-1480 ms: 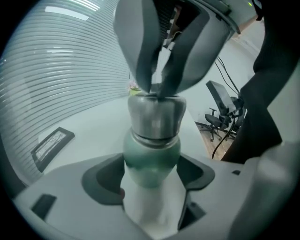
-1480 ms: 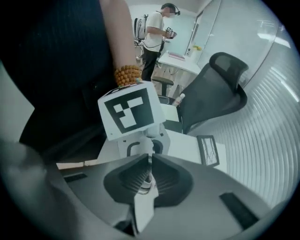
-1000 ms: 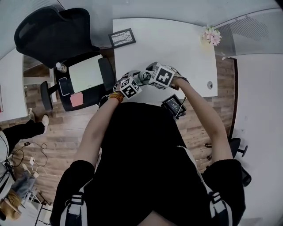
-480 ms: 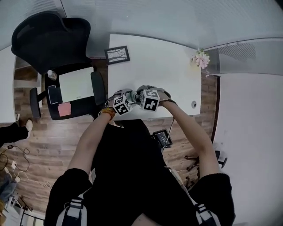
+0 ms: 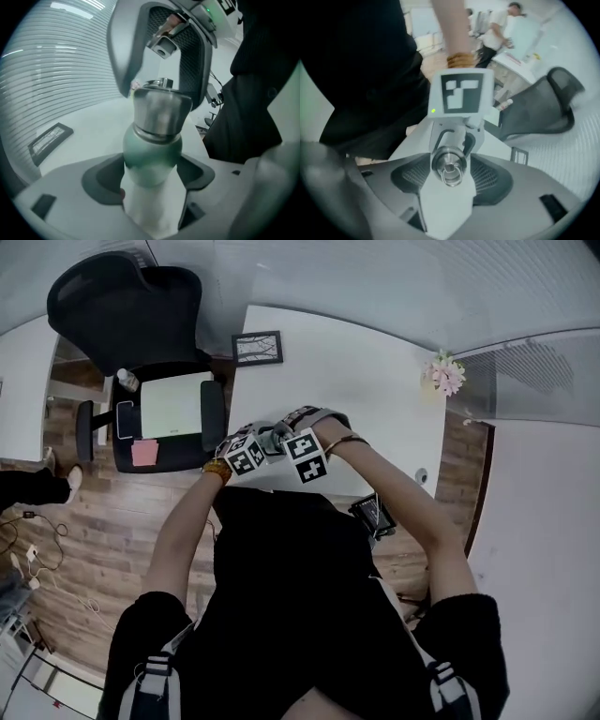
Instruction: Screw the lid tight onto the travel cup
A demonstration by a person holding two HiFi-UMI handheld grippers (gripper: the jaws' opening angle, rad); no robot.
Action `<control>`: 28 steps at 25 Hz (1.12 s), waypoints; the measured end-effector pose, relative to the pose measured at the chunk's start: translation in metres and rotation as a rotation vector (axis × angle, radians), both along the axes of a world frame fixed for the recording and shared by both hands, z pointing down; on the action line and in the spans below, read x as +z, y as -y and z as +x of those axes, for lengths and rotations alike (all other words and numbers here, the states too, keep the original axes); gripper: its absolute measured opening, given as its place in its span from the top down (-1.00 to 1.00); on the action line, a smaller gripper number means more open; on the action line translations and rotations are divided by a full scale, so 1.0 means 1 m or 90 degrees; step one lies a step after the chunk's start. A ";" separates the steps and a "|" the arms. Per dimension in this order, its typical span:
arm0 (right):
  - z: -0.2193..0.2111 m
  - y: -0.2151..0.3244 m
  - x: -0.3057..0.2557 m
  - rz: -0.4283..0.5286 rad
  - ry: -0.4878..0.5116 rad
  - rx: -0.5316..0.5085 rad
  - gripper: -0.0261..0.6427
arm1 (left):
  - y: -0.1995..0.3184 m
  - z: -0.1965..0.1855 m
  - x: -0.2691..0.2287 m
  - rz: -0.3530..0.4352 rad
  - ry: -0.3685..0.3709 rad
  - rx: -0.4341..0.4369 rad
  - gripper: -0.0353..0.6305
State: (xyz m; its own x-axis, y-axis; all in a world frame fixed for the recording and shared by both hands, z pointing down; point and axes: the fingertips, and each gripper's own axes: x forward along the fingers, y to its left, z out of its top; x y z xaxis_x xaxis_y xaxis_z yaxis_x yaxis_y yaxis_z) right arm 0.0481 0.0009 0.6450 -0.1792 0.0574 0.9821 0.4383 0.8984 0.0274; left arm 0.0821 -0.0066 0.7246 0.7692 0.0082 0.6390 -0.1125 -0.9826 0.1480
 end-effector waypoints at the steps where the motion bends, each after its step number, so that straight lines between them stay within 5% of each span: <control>1: -0.005 0.003 -0.005 -0.044 0.043 0.088 0.04 | 0.003 0.000 0.000 0.001 -0.002 -0.010 -0.17; 3: -0.013 0.014 -0.016 -0.131 0.119 0.287 -0.09 | 0.007 0.000 0.000 0.005 -0.007 -0.032 -0.17; 5: -0.012 0.023 -0.018 -0.153 0.146 0.416 -0.09 | 0.002 0.000 0.001 0.004 -0.012 -0.052 -0.17; 11: 0.001 0.015 -0.001 -0.133 0.085 0.472 -0.10 | 0.005 -0.001 0.000 0.008 -0.020 -0.098 -0.17; 13: 0.002 0.014 0.002 -0.102 0.074 0.471 0.13 | 0.001 -0.001 0.000 0.005 -0.017 -0.102 -0.17; 18: -0.002 0.011 0.003 -0.054 0.076 0.341 0.13 | 0.001 -0.003 0.002 0.004 -0.008 -0.085 -0.17; 24: 0.007 0.000 0.006 0.061 0.067 0.012 0.14 | -0.001 0.000 0.002 -0.005 0.011 -0.020 -0.17; 28: 0.009 0.000 0.005 0.074 0.082 -0.026 0.12 | -0.001 0.000 0.003 -0.007 0.006 -0.010 -0.17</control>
State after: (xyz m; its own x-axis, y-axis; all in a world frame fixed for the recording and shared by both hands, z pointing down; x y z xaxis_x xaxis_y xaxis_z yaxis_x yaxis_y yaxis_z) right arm 0.0574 0.0007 0.6501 -0.3035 -0.0449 0.9518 0.4605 0.8676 0.1878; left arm 0.0824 -0.0058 0.7274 0.7633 0.0029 0.6460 -0.1298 -0.9789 0.1577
